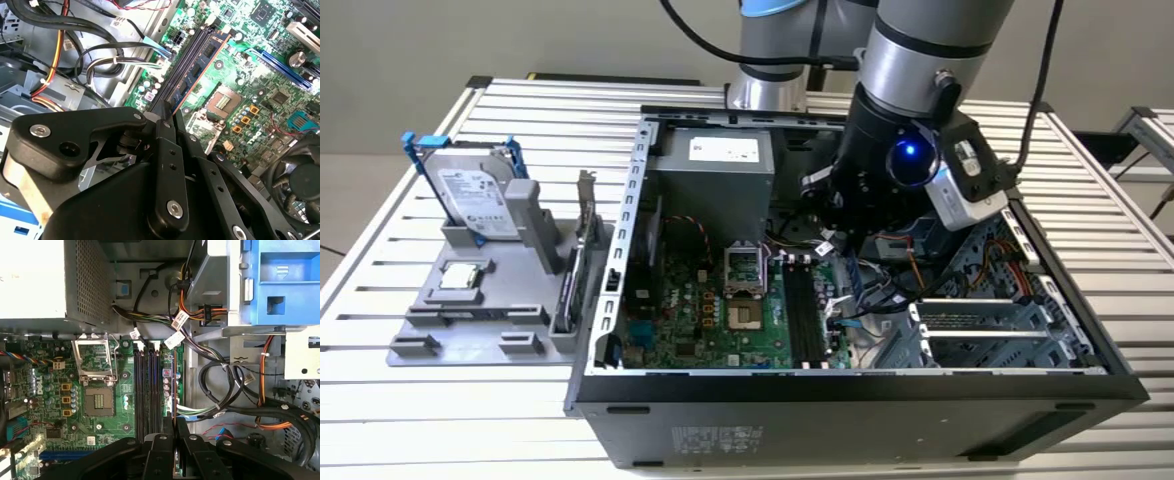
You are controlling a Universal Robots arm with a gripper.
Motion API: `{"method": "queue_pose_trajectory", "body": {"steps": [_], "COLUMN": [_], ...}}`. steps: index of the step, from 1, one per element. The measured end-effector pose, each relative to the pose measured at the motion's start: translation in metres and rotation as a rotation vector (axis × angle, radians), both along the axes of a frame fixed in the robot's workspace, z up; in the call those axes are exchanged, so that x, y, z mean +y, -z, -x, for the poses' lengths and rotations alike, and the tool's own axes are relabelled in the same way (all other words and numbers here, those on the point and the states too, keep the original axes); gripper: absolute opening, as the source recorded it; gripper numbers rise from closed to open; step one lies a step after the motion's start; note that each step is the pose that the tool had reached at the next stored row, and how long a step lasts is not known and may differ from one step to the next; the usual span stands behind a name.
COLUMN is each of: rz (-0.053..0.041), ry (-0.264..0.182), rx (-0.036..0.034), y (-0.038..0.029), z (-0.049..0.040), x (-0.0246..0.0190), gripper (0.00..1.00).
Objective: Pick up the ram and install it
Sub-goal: 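Insert the ram into the slot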
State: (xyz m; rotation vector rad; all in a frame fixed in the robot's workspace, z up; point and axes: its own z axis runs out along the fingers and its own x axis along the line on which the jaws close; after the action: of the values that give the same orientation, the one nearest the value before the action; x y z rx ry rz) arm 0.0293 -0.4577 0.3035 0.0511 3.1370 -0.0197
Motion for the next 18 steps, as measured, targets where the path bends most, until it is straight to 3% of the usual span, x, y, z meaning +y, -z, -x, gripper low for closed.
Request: {"method": "queue_pose_trajectory", "body": {"steps": [18], "rz": [0.0002], "ry": [0.0], "rx": [0.0], "y": [0.012], "z": [0.0036], "x": [-0.0001], "gripper": [0.0]}}
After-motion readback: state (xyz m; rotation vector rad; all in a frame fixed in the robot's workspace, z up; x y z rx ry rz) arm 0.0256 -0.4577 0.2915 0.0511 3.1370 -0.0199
